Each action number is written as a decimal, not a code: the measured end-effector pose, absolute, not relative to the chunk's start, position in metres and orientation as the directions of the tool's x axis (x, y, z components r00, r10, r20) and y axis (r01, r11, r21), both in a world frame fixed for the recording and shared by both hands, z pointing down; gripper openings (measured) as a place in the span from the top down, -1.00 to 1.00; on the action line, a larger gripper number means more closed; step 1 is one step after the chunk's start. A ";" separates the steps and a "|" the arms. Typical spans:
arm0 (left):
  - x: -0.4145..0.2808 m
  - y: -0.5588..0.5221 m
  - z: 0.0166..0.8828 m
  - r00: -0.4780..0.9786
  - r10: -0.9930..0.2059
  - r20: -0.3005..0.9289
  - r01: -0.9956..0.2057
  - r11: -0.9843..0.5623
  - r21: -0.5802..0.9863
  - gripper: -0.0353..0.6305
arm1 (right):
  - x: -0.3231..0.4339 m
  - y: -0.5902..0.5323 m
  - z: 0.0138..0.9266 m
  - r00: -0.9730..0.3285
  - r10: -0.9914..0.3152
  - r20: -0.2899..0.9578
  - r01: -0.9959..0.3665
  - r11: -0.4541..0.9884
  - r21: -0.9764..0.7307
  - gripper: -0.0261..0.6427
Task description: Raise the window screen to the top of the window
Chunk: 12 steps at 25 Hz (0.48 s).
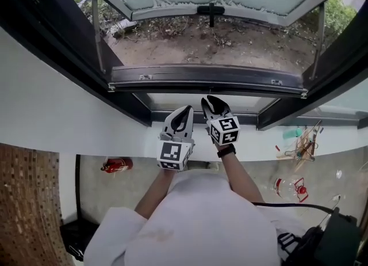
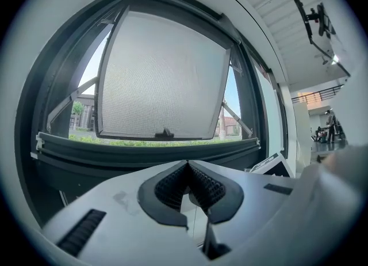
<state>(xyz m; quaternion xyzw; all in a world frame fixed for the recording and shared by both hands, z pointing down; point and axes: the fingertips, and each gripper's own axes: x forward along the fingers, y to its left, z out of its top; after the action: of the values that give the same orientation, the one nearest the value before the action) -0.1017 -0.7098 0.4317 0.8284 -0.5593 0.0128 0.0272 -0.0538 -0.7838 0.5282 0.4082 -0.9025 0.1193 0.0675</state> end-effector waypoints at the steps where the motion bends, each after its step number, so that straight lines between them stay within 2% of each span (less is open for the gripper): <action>1: -0.102 -0.710 0.431 0.379 -0.924 0.051 -0.926 -0.377 0.031 0.89 | -0.055 -0.781 0.530 -0.660 -0.717 0.225 -0.750 0.644 -0.149 0.81; 2: -0.101 -0.711 0.431 0.384 -0.922 0.050 -0.923 -0.383 0.031 0.89 | -0.056 -0.779 0.531 -0.660 -0.715 0.232 -0.749 0.648 -0.137 0.92; 7: -0.093 -0.720 0.428 0.430 -0.901 0.062 -0.901 -0.433 -0.029 0.89 | -0.049 -0.769 0.551 -0.647 -0.702 0.297 -0.753 0.650 -0.104 0.92; 9: -0.085 -0.726 0.427 0.460 -0.883 0.095 -0.878 -0.468 -0.101 0.89 | -0.038 -0.766 0.566 -0.631 -0.701 0.332 -0.763 0.638 -0.103 0.92; 12: -0.074 -0.737 0.433 0.485 -0.858 0.170 -0.807 -0.514 -0.289 0.89 | -0.020 -0.760 0.590 -0.607 -0.698 0.379 -0.781 0.613 -0.123 0.92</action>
<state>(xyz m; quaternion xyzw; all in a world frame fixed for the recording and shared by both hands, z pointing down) -0.0736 -0.7368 0.4327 0.8576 -0.4853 0.1475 -0.0852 -0.0200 -0.7595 0.5896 0.4175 -0.8856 0.1391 0.1482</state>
